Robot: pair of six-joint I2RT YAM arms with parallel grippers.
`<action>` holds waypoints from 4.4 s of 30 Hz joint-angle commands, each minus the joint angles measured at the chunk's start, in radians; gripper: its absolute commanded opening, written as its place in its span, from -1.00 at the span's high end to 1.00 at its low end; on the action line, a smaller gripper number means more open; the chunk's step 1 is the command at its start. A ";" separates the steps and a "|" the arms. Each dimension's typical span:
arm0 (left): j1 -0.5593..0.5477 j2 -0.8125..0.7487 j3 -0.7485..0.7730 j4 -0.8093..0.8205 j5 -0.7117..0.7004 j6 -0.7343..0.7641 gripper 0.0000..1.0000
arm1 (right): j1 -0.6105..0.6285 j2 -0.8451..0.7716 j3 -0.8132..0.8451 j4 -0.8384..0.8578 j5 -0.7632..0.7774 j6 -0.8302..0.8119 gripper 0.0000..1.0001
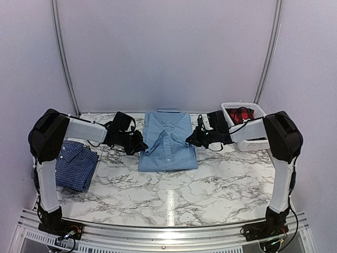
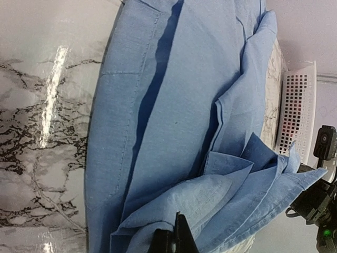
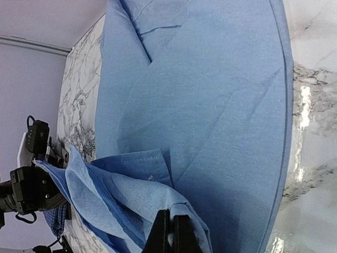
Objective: Fold and stack the long sleeve shirts
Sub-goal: Fold the rectangle-folded shirt at the center of the board, then adjust the 2/3-rectangle-folded shirt at the center of the board.
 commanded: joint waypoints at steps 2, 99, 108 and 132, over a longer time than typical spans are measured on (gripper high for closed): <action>0.010 0.038 0.049 0.024 0.029 0.030 1.00 | -0.017 0.019 0.041 -0.007 -0.001 -0.020 1.00; 0.045 0.139 0.231 -0.157 -0.041 0.277 0.54 | 0.026 0.073 0.336 -0.270 0.029 -0.390 0.17; 0.045 0.115 0.268 -0.177 -0.033 0.277 0.53 | 0.093 0.065 0.222 -0.165 -0.027 -0.340 0.17; 0.044 -0.074 0.085 -0.196 -0.038 0.279 0.52 | -0.036 0.186 0.268 -0.105 -0.071 -0.248 0.20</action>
